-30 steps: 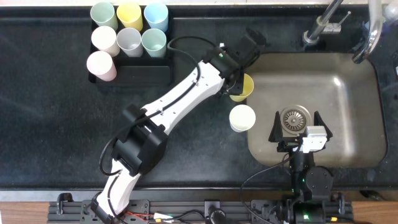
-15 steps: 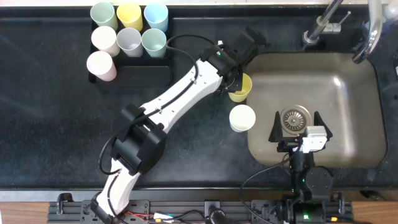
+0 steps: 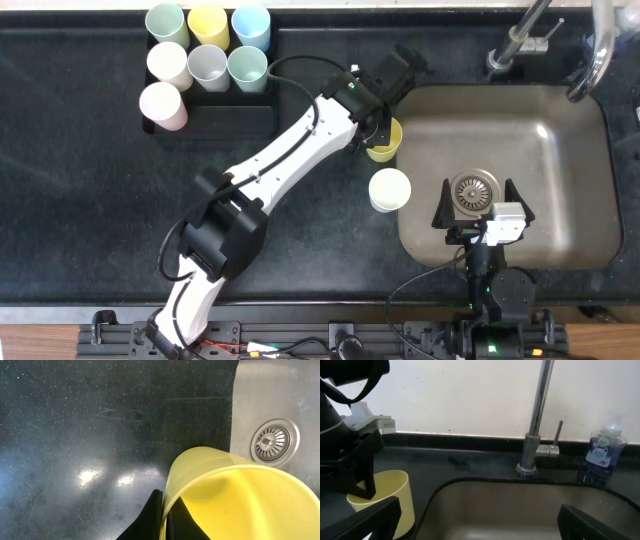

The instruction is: Store Cups

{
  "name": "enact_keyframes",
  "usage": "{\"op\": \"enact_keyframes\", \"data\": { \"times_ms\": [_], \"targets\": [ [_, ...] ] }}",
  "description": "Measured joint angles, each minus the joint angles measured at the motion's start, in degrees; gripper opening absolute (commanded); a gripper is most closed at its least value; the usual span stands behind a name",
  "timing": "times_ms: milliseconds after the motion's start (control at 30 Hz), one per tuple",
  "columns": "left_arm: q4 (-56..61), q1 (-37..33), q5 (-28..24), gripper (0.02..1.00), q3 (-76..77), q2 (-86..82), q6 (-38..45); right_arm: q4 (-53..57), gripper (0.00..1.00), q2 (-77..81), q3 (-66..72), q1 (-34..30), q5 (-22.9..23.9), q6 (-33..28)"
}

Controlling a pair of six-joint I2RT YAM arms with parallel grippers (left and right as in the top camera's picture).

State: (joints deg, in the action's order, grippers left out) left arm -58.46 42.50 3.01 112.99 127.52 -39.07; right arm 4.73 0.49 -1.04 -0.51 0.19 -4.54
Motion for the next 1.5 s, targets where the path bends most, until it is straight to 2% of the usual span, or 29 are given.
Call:
{"op": "enact_keyframes", "data": {
  "times_ms": [200,367,667,900,1200,1333,1500],
  "targets": [
    [0.59,-0.17,0.42,0.034,0.0,-0.02,-4.2,0.04,0.996,0.0,0.0,0.0,0.0,-0.02],
    [3.19,-1.09,2.75,0.034,-0.02,-2.19,-9.55,0.04,0.996,0.0,0.0,0.0,0.0,0.0],
    [-1.88,-5.01,12.59,0.034,0.24,-17.99,-19.32,0.07,0.996,0.0,0.0,0.0,0.0,0.0],
    [-12.02,-10.58,18.32,0.036,0.55,-23.71,-32.11,0.04,0.993,0.0,0.0,0.0,0.0,-0.02],
    [-24.02,-14.25,20.61,0.036,-2.47,-25.2,-55.82,0.04,0.996,0.0,0.0,0.0,0.0,0.0],
    [-26.97,-15.39,21.27,0.036,-3.21,-25.2,-62.27,0.02,0.996,0.0,0.0,0.0,0.0,0.0],
    [-27.74,-18.32,21.53,0.036,-3.28,-24.81,-65.92,0.04,0.996,0.0,0.0,0.0,0.0,0.0]
  ]
}}
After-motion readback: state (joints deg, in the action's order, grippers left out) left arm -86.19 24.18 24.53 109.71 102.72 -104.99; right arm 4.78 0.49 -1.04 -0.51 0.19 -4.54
